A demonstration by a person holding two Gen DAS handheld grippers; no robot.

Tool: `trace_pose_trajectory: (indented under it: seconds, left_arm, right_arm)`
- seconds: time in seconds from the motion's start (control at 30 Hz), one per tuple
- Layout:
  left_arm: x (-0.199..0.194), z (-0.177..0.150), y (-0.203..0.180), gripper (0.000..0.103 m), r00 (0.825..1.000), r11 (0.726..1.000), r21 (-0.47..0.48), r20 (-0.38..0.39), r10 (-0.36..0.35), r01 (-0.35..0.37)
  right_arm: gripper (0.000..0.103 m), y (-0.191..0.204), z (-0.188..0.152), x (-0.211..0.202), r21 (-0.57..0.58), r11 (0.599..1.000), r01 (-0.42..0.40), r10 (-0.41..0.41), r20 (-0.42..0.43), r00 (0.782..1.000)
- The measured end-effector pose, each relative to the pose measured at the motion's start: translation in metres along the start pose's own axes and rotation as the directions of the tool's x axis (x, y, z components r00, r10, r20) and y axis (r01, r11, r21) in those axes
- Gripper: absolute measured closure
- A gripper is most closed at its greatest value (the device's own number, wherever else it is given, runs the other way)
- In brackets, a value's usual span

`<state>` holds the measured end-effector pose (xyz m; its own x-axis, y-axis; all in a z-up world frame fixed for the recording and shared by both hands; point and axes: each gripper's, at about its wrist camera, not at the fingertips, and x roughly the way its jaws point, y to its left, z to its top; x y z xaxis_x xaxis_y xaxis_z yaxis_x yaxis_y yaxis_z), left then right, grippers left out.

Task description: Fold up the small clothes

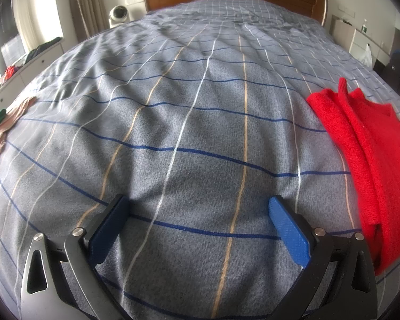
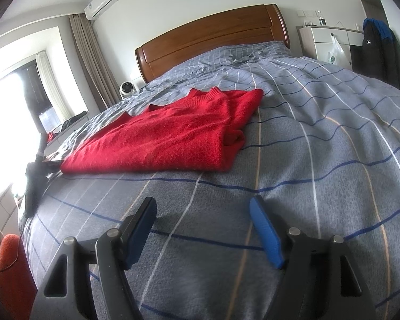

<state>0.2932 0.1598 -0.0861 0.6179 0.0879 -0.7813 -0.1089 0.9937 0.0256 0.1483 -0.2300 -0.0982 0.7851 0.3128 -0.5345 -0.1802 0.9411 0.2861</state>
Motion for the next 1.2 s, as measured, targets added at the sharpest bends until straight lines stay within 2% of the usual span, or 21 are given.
trace_pose_trajectory:
  seconds: [0.53,0.63,0.67,0.77,0.87,0.93,1.0,1.07,1.1,1.13,1.17,1.2]
  left_arm:
    - [0.000,0.000,0.000,0.000,1.000,1.000,0.001,0.003,-0.001,0.001]
    - [0.001,0.000,0.001,0.000,1.000,1.000,-0.003,-0.005,-0.010,0.010]
    - [0.001,0.000,0.002,0.000,0.999,1.000,-0.003,-0.022,-0.027,0.027]
    - [-0.013,-0.010,0.008,0.000,0.997,0.996,-0.048,-0.018,-0.072,0.071]
    - [-0.037,-0.029,0.010,0.000,0.991,0.988,-0.073,0.027,-0.135,0.136]
    - [-0.053,-0.036,0.009,0.000,0.982,0.981,-0.061,0.062,-0.180,0.184]
    - [-0.066,-0.043,0.004,0.000,0.974,0.979,-0.022,0.106,-0.199,0.202]
    - [-0.071,-0.051,-0.001,0.000,0.979,0.987,0.023,0.125,-0.163,0.161]
    - [-0.071,-0.054,-0.003,0.000,0.981,0.989,0.040,0.125,-0.146,0.142]
    - [-0.070,-0.058,-0.006,0.000,0.984,0.991,0.054,0.120,-0.131,0.125]
    - [-0.069,-0.060,-0.005,0.000,0.985,0.991,0.060,0.115,-0.127,0.121]
    - [-0.069,-0.061,-0.005,0.000,0.985,0.991,0.062,0.111,-0.129,0.123]
  right_arm:
    - [0.030,-0.002,-0.001,-0.001,0.005,1.000,-0.007,0.007,0.005,1.000]
    - [0.030,0.001,0.003,0.001,0.008,1.000,0.020,-0.020,-0.024,1.000]
    - [0.030,0.003,0.007,0.001,0.021,0.999,0.032,-0.030,-0.049,0.998]
    - [0.030,-0.003,0.042,0.000,0.136,0.989,-0.064,0.079,-0.102,0.992]
    - [0.030,-0.017,0.096,0.007,0.190,0.981,-0.037,0.062,-0.127,0.990]
    - [0.030,-0.037,0.128,0.029,0.223,0.975,0.008,0.034,-0.181,0.983]
    - [0.030,-0.058,0.141,0.052,0.273,0.961,0.045,0.017,-0.220,0.975]
    - [0.030,-0.075,0.145,0.080,0.356,0.934,0.029,0.073,-0.270,0.960]
    - [0.031,-0.078,0.144,0.094,0.392,0.920,-0.005,0.131,-0.294,0.947]
    - [0.035,-0.076,0.142,0.108,0.407,0.913,-0.030,0.177,-0.329,0.927]
    - [0.040,-0.070,0.138,0.121,0.397,0.918,-0.016,0.179,-0.377,0.909]
    - [0.051,-0.066,0.136,0.129,0.375,0.927,0.026,0.142,-0.414,0.899]
